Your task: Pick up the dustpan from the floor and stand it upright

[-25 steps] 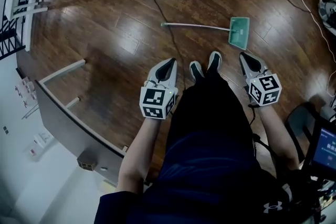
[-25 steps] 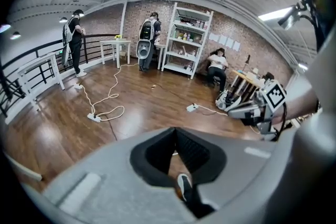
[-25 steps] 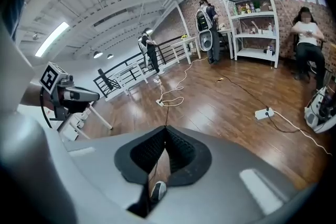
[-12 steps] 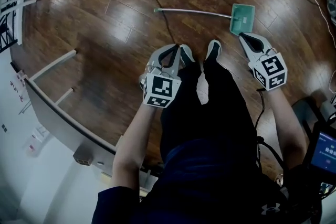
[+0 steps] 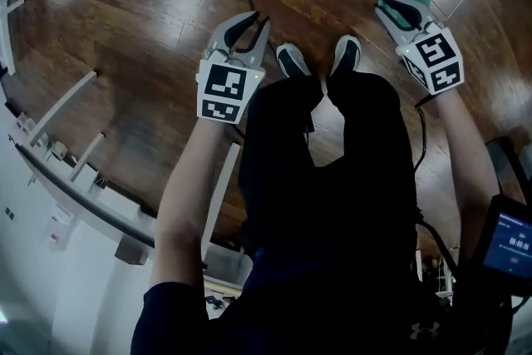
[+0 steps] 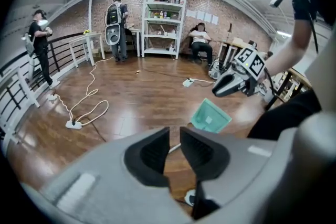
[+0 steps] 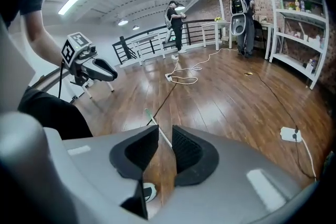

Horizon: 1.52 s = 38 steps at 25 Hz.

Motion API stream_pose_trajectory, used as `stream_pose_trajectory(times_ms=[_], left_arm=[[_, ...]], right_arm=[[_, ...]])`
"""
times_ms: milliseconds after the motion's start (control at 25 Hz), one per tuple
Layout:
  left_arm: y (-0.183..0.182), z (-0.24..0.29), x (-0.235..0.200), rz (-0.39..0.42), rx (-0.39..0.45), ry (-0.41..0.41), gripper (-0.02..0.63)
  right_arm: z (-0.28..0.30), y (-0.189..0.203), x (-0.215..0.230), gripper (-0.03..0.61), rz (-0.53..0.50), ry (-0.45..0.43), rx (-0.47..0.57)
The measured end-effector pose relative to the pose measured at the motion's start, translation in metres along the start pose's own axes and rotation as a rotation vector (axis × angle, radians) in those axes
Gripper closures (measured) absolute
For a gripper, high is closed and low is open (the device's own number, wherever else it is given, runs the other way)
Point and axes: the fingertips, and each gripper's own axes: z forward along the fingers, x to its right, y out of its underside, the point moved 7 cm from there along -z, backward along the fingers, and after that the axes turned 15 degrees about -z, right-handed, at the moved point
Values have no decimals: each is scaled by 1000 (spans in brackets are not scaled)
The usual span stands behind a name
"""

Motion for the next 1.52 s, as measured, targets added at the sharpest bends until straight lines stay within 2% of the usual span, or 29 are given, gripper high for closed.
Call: stream_pose_trajectory(times_ms=[160, 240, 440, 640, 800, 960, 1120, 1240, 1520], left_arm=[[38, 56, -33, 82, -45, 42, 515], [48, 73, -41, 138, -61, 65, 508], [73, 110, -56, 263, -122, 142, 454], [114, 175, -102, 208, -156, 177, 419], [131, 216, -131, 234, -175, 189, 414], [141, 240, -136, 164, -181, 234, 410], [146, 251, -134, 193, -201, 280, 408], [154, 255, -139, 186, -202, 283, 408], [180, 263, -143, 165, -208, 256, 408]], right_arm=[[67, 27, 7, 463, -17, -28, 0], [87, 34, 8, 442, -61, -58, -18], [129, 64, 3, 437, -166, -158, -87], [213, 118, 12, 437, -149, -178, -83], [260, 142, 22, 436, -166, -187, -103], [289, 166, 17, 425, -121, -236, -131], [311, 177, 6, 420, -218, -278, -168], [324, 184, -4, 422, -295, -309, -186], [342, 193, -17, 425, -358, -336, -211]])
